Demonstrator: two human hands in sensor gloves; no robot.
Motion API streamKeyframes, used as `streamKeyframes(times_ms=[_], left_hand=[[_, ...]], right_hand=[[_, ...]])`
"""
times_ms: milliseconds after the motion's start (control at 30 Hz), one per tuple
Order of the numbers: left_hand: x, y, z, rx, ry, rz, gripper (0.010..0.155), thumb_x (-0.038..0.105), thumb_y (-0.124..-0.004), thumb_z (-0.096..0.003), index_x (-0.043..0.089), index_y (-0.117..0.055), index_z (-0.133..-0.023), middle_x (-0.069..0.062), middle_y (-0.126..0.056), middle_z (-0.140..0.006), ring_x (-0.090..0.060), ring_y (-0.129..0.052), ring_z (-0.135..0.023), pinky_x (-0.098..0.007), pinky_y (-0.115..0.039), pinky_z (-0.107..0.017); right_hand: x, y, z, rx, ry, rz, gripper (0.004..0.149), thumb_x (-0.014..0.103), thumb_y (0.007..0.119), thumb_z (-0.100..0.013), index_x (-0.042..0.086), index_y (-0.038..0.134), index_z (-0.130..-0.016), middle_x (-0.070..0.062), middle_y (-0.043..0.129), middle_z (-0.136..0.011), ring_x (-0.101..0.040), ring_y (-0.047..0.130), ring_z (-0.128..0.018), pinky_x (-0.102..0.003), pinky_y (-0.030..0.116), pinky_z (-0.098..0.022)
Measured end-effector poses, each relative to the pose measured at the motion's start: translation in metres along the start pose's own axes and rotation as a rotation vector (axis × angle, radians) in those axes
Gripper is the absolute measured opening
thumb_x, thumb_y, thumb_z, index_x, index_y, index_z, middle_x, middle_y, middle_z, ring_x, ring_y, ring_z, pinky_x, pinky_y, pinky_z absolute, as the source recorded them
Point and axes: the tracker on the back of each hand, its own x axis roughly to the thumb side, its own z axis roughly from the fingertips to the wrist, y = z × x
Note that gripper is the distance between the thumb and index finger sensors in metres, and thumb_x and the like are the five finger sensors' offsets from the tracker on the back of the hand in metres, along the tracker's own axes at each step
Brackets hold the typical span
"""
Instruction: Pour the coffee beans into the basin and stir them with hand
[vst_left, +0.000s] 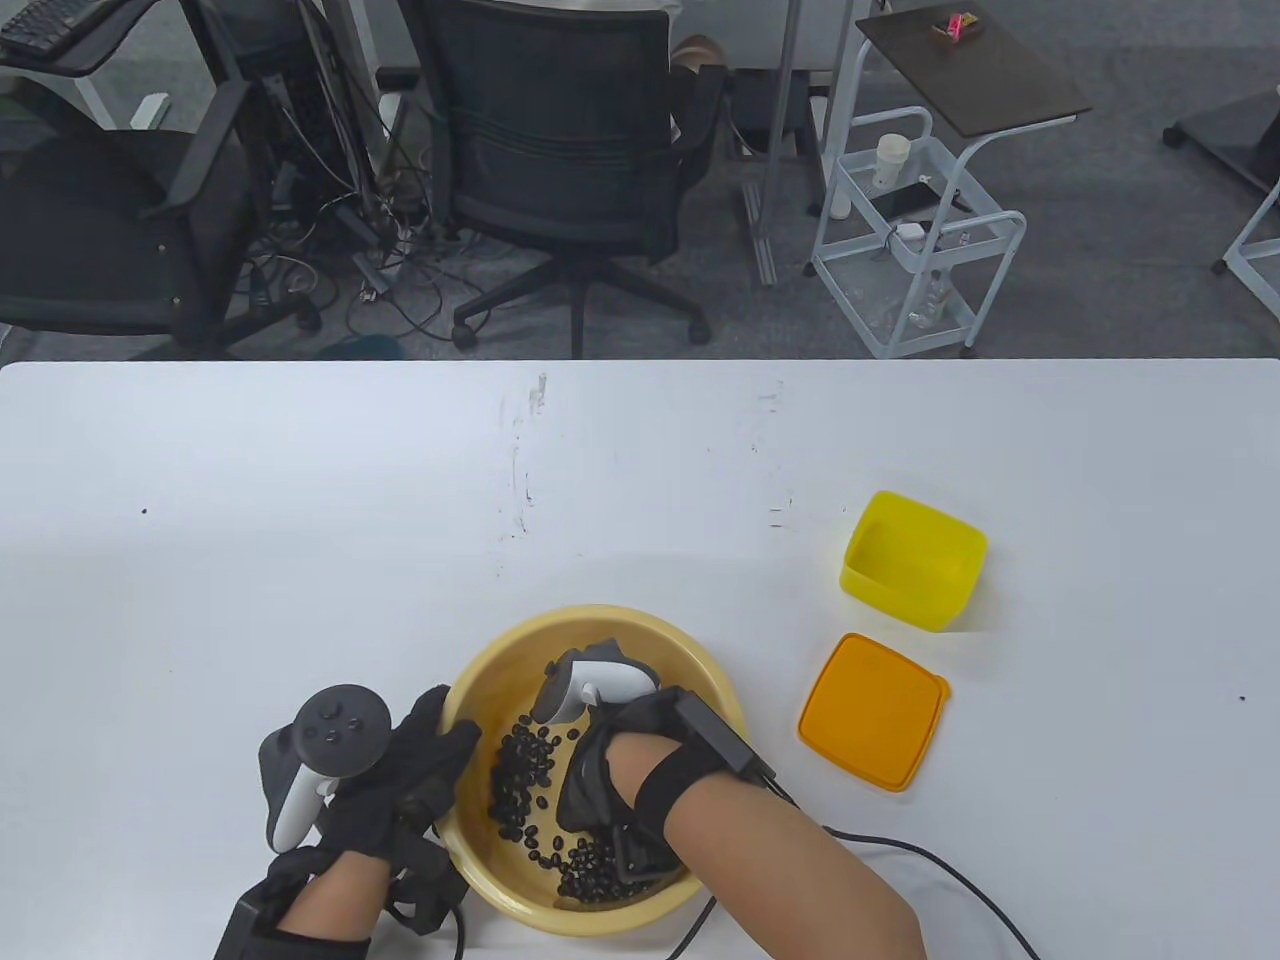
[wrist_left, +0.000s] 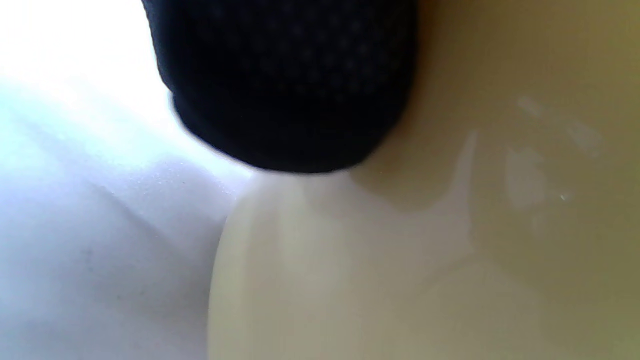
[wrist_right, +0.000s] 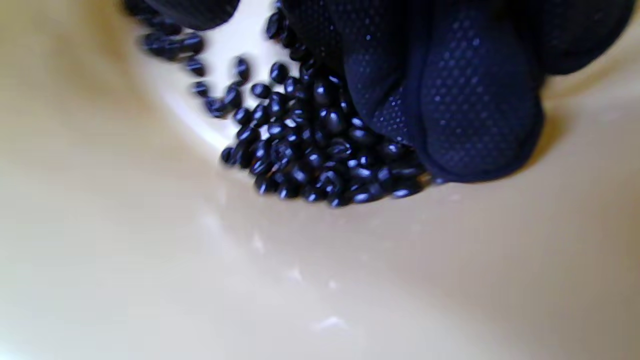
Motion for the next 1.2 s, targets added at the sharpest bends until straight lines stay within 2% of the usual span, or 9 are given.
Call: streamKeyframes(times_ms=[133,200,300,400,567,767,867,1033,1200], left_hand=[[0.000,0.000,0.000,0.002,0.002,-0.003,0.057,0.034,-0.069,-0.0594,0.001,-0.053,-0.103,-0.028,-0.091,-0.068,-0.010,-0.101,-0.007,-0.037,-0.082,-0.057],[0.000,0.000,0.000,0.001,0.001,-0.002,0.057,0.034,-0.069,-0.0594,0.001,-0.053,-0.103,-0.028,-0.091,-0.068,-0.010,-0.101,-0.007,-0.037,-0.082,-0.057],[0.000,0.000,0.000,-0.002,-0.004,0.005,0.057,0.034,-0.069,-0.0592,0.001,-0.053,-0.103,-0.028,-0.091,-0.068,-0.011,-0.101,-0.007,-0.038,-0.082,-0.057],[0.000,0.000,0.000,-0.005,-0.005,0.007,0.058,0.034,-0.069,-0.0590,0.001,-0.053,-0.103,-0.028,-0.090,-0.068,-0.011,-0.101,-0.008,-0.038,-0.082,-0.057],[0.000,0.000,0.000,-0.007,-0.007,0.011,0.057,0.034,-0.069,-0.0590,0.001,-0.053,-0.103,-0.028,-0.090,-0.068,-0.011,-0.101,-0.008,-0.038,-0.082,-0.057],[0.000,0.000,0.000,-0.010,-0.006,0.015,0.058,0.034,-0.069,-0.0591,0.001,-0.053,-0.103,-0.029,-0.090,-0.068,-0.011,-0.101,-0.008,-0.038,-0.082,-0.057],[0.000,0.000,0.000,-0.010,-0.006,0.016,0.057,0.034,-0.069,-0.0591,0.001,-0.053,-0.103,-0.029,-0.090,-0.068,-0.011,-0.101,-0.008,-0.038,-0.082,-0.057],[0.000,0.000,0.000,-0.006,-0.004,0.015,0.057,0.034,-0.069,-0.0593,0.000,-0.053,-0.103,-0.029,-0.090,-0.068,-0.011,-0.101,-0.008,-0.038,-0.082,-0.057],[0.000,0.000,0.000,-0.003,-0.003,0.010,0.057,0.034,-0.069,-0.0594,0.001,-0.053,-0.103,-0.028,-0.090,-0.068,-0.011,-0.101,-0.008,-0.037,-0.082,-0.058]], right_hand=[[0.021,0.008,-0.006,0.070,-0.235,-0.115,0.068,0.041,0.056,-0.049,-0.014,0.048,-0.089,-0.034,0.073,-0.077,-0.045,0.090,-0.064,-0.062,0.060,-0.054],[0.029,0.005,-0.008,0.032,-0.353,-0.120,0.068,0.042,0.054,-0.050,-0.009,0.038,-0.093,-0.029,0.065,-0.083,-0.042,0.084,-0.073,-0.061,0.055,-0.058],[0.033,-0.005,-0.005,-0.063,-0.372,-0.152,0.069,0.042,0.051,-0.052,-0.003,0.023,-0.096,-0.025,0.049,-0.092,-0.041,0.070,-0.082,-0.060,0.044,-0.063],[0.028,-0.018,-0.002,-0.263,-0.313,-0.142,0.067,0.042,0.051,-0.051,0.003,0.021,-0.097,-0.020,0.046,-0.096,-0.036,0.070,-0.077,-0.058,0.044,-0.063],[0.022,-0.036,0.005,-0.436,-0.192,-0.033,0.065,0.043,0.051,-0.052,0.006,0.025,-0.099,-0.018,0.047,-0.096,-0.032,0.067,-0.079,-0.057,0.042,-0.065],[0.016,-0.048,0.013,-0.542,-0.035,0.085,0.064,0.041,0.053,-0.051,0.006,0.029,-0.099,-0.019,0.050,-0.095,-0.035,0.069,-0.078,-0.058,0.043,-0.064],[0.008,-0.051,0.017,-0.584,0.109,0.196,0.064,0.040,0.054,-0.050,0.002,0.032,-0.097,-0.023,0.052,-0.093,-0.037,0.072,-0.079,-0.059,0.047,-0.063],[-0.008,-0.046,0.021,-0.457,0.273,0.277,0.067,0.039,0.056,-0.049,-0.011,0.041,-0.091,-0.034,0.063,-0.081,-0.042,0.084,-0.069,-0.060,0.058,-0.056],[-0.015,-0.026,0.015,-0.243,0.270,0.215,0.067,0.038,0.060,-0.048,-0.020,0.057,-0.080,-0.041,0.077,-0.068,-0.047,0.094,-0.053,-0.063,0.065,-0.046]])
